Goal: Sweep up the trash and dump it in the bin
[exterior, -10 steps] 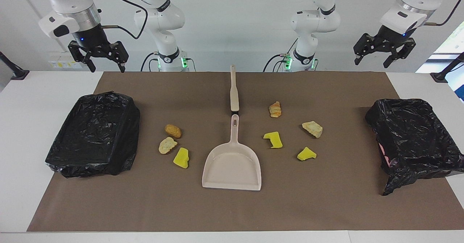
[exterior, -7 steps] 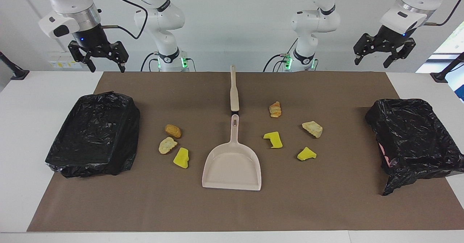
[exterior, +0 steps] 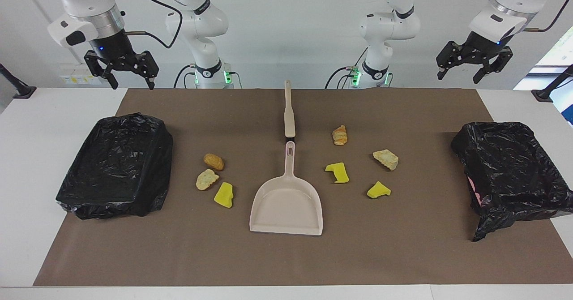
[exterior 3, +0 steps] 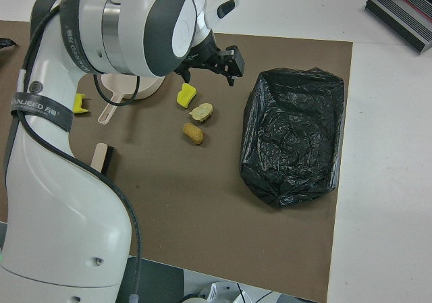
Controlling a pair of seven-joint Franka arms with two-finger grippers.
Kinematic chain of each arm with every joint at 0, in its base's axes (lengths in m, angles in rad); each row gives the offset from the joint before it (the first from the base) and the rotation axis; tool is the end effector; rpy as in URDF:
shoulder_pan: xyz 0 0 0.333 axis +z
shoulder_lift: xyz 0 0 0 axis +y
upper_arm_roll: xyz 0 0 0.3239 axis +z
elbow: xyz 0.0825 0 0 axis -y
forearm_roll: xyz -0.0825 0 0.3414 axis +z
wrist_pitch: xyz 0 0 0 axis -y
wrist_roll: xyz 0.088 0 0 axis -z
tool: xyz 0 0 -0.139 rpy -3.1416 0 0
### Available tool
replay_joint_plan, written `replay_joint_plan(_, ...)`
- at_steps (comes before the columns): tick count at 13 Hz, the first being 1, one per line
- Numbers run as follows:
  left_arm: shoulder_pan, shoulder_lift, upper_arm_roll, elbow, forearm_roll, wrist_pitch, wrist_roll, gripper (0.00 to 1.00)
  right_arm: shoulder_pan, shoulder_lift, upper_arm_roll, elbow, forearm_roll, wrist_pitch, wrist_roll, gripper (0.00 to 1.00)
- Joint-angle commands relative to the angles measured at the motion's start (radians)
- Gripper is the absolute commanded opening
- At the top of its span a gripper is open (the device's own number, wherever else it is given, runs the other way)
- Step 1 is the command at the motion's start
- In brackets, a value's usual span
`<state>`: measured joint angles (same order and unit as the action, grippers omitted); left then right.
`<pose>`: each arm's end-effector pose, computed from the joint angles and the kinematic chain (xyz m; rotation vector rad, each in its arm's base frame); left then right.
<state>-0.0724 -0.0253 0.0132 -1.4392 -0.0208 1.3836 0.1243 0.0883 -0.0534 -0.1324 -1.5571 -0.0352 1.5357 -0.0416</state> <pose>0.4813 -0.0316 0.6521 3.1058 -0.2914 -0.0462 0.4919 -0.0287 0.6297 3.1118 -0.0066 0.0471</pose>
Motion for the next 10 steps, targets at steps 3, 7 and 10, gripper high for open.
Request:
replay_joint_plan(3, -0.020, -0.035, 0.005, -0.043, 0.007, 0.005, -0.006, 1.00, -0.004, -0.006, 0.002, -0.011, 0.017, 0.007, 0.020, 1.00)
replay_joint_plan(7, -0.023, -0.042, 0.005, -0.055, 0.004, 0.005, -0.005, 1.00, -0.004, -0.006, 0.002, -0.011, 0.017, 0.007, 0.020, 1.00)
replay_joint_plan(10, -0.023, -0.044, 0.004, -0.056, 0.004, 0.006, -0.005, 1.00, -0.004, -0.006, 0.002, -0.011, 0.017, 0.007, 0.020, 1.00)
